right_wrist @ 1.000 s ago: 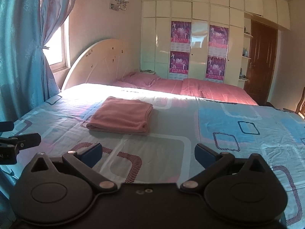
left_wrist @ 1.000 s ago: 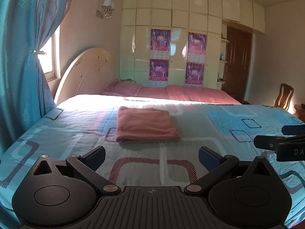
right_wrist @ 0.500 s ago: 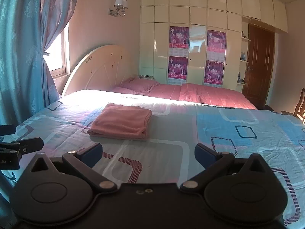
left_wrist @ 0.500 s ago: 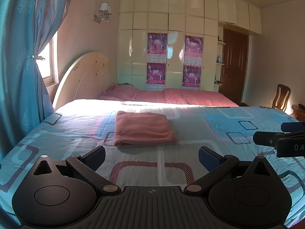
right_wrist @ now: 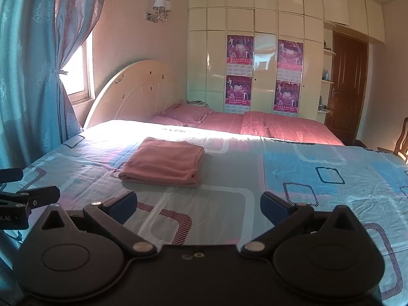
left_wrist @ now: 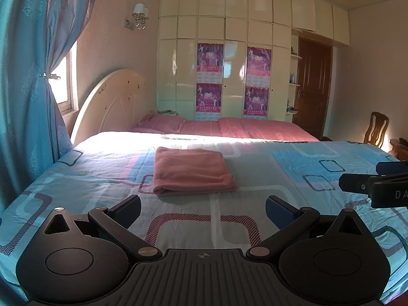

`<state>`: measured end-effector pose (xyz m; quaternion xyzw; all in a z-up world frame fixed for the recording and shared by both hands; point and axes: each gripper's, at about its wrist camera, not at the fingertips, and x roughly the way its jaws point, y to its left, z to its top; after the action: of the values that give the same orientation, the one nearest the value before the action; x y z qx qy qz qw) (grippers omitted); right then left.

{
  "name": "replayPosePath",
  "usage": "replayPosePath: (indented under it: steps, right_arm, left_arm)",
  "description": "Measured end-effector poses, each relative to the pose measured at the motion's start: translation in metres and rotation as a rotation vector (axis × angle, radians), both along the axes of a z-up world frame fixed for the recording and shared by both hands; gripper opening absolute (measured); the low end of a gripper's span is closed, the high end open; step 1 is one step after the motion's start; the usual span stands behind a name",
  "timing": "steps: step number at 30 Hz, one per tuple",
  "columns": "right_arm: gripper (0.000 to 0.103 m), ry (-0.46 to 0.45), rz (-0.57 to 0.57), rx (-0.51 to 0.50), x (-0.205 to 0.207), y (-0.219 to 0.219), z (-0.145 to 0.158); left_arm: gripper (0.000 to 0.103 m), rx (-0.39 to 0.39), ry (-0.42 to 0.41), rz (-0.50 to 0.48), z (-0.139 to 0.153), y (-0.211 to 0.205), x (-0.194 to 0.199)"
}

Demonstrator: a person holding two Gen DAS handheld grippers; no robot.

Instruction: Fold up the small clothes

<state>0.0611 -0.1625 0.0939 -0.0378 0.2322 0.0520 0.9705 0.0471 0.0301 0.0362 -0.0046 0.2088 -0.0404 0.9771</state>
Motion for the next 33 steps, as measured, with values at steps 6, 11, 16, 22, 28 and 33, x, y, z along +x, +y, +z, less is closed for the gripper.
replayPosePath:
  steps: [6,11,16,22,28,33]
  right_arm:
    - [0.102,0.001,0.001,-0.003,0.0005,0.0011,0.0007]
    - [0.102,-0.001,0.000,-0.004,0.0001,0.0022,0.0007]
    - [0.102,-0.001,0.001,-0.005,0.0008,0.0036,0.0005]
    - [0.102,0.004,-0.010,-0.016,0.0024,0.0045,-0.0006]
    - [0.102,0.008,-0.009,-0.017,0.0039,0.0063,-0.0018]
    - [0.102,0.010,-0.004,-0.019,0.0045,0.0068,-0.0026]
  left_arm:
    - [0.102,0.000,0.000,0.002,0.0005,-0.0010,-0.0001]
    - [0.102,-0.005,0.000,0.006,-0.0011,-0.0015,0.0000]
    - [0.102,-0.006,0.004,-0.003,-0.0030,-0.0023,0.0005]
    - [0.102,-0.006,0.009,-0.007,-0.0044,-0.0025,0.0029]
    - [0.102,-0.002,0.010,-0.008,-0.0047,-0.0021,0.0050]
    - [0.102,-0.005,0.003,-0.004,-0.0044,-0.0015,0.0043]
